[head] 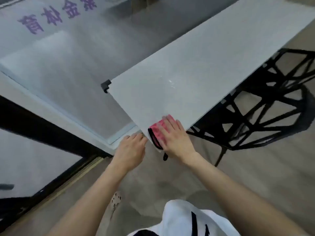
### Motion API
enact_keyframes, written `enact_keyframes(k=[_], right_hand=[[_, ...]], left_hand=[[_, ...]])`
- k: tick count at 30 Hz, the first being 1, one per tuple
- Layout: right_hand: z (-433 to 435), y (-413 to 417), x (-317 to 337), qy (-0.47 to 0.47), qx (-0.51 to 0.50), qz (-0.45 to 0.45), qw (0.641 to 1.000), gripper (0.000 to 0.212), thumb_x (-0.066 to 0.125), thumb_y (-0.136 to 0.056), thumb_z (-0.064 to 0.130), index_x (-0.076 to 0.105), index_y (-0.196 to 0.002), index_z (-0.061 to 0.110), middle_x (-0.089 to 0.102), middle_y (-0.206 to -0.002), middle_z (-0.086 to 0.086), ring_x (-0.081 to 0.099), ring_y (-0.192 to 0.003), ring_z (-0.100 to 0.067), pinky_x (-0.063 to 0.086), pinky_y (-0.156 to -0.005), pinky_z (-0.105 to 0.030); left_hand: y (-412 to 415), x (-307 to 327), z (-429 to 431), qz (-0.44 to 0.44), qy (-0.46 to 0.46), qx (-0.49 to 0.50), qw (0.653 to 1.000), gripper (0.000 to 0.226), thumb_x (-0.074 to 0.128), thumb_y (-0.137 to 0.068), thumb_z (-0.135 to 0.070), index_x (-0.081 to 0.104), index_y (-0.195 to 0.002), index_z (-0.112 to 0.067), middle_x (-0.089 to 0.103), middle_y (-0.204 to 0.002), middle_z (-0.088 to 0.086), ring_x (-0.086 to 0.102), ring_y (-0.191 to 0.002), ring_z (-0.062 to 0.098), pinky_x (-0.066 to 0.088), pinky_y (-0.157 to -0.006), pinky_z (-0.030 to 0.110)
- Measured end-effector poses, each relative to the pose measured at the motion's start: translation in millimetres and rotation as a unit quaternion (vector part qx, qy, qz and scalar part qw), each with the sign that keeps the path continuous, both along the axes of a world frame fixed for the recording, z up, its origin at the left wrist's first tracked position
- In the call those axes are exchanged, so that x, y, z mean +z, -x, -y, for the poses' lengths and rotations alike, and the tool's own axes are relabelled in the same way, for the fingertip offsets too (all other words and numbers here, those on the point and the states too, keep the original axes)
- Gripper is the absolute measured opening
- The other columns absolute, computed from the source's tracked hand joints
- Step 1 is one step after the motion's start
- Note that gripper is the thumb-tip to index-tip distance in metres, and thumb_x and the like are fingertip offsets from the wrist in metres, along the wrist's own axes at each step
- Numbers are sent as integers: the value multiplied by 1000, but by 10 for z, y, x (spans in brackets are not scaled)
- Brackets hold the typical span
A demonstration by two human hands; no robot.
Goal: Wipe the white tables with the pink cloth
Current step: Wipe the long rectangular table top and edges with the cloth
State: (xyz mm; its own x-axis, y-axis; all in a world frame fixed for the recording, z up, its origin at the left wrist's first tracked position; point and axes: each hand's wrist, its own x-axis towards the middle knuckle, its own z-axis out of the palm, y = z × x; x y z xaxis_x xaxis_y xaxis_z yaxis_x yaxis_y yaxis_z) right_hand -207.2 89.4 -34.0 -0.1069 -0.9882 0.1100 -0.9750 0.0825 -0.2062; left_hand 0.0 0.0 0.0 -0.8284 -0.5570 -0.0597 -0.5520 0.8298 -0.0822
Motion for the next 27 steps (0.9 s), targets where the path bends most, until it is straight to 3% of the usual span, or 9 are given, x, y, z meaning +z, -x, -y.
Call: enact_keyframes(k=[2, 4, 7, 9, 12, 17, 22, 24, 27], right_hand=[[172, -155, -193, -28, -104, 20, 994, 62, 34, -110, 47, 43, -164, 17, 28, -176, -14, 16, -166, -33, 17, -133, -53], [266, -377, -371, -21, -196, 15, 980, 60, 32, -114, 44, 43, -165, 15, 27, -176, -16, 14, -167, -32, 17, -132, -56], [364, -661, -520, 21, -287, -12, 958, 54, 39, -116, 40, 46, -163, 15, 31, -175, -17, 19, -166, -33, 20, -130, -57], [442, -718, -519, 36, -318, -26, 947, 54, 38, -116, 42, 45, -164, 17, 29, -175, -19, 19, -165, -34, 19, -131, -58], [546, -942, -551, -1, -351, -29, 936, 58, 28, -117, 48, 33, -170, 24, 19, -178, -21, 9, -167, -35, 11, -133, -58], [578, -1148, -562, -7, -323, -20, 946, 59, 23, -117, 53, 28, -171, 31, 13, -180, -13, 3, -168, -30, 7, -134, -57], [324, -665, -392, -93, -238, 58, 965, 74, 13, -104, 74, 12, -171, 45, -10, -181, 3, -16, -166, -15, -7, -135, -45], [281, -240, -304, -115, -282, 77, 950, 79, 10, -99, 77, 7, -171, 45, -15, -180, 3, -21, -164, -12, -7, -135, -46], [400, 93, -269, -127, -357, 85, 922, 70, 19, -109, 63, 4, -173, 39, -15, -181, -5, -22, -165, -18, -13, -133, -48]], left_hand=[[-44, -74, 340, -5, -29, -39, 999, 30, 65, -90, -24, 66, -120, -18, 66, -120, 2, 66, -110, 30, 52, -87, 43], [-93, -179, 690, -1, -33, -75, 997, 54, 68, -94, -29, 58, -146, -17, 58, -152, 9, 58, -138, 33, 52, -107, 46], [-162, -407, 1147, 23, -56, -136, 989, 77, 42, -104, -47, 19, -173, -22, 15, -181, 11, 16, -168, 29, 23, -134, 51], [-212, -589, 1380, 55, -71, -165, 982, 87, 38, -104, -56, -4, -174, -26, -7, -182, 7, -5, -169, 26, 9, -137, 49], [-291, -772, 1426, 46, -115, -170, 978, 112, 63, -95, -44, -17, -172, -27, -24, -179, 4, -20, -167, 25, 9, -137, 48], [-277, -805, 1360, 20, -106, -155, 982, 123, 70, -87, -30, -20, -171, -25, -28, -178, 3, -22, -166, 26, 13, -136, 52], [-254, -760, 1367, 41, -110, -149, 982, 123, 70, -91, -40, -24, -169, -29, -33, -176, -1, -25, -165, 22, 9, -136, 54], [-234, -733, 1360, 50, -123, -145, 981, 127, 72, -90, -51, -25, -169, -30, -35, -175, -2, -27, -164, 21, 5, -136, 53], [-228, -743, 1368, 52, -115, -139, 982, 129, 70, -88, -60, -28, -168, -31, -38, -174, -3, -30, -163, 20, 1, -136, 52]])
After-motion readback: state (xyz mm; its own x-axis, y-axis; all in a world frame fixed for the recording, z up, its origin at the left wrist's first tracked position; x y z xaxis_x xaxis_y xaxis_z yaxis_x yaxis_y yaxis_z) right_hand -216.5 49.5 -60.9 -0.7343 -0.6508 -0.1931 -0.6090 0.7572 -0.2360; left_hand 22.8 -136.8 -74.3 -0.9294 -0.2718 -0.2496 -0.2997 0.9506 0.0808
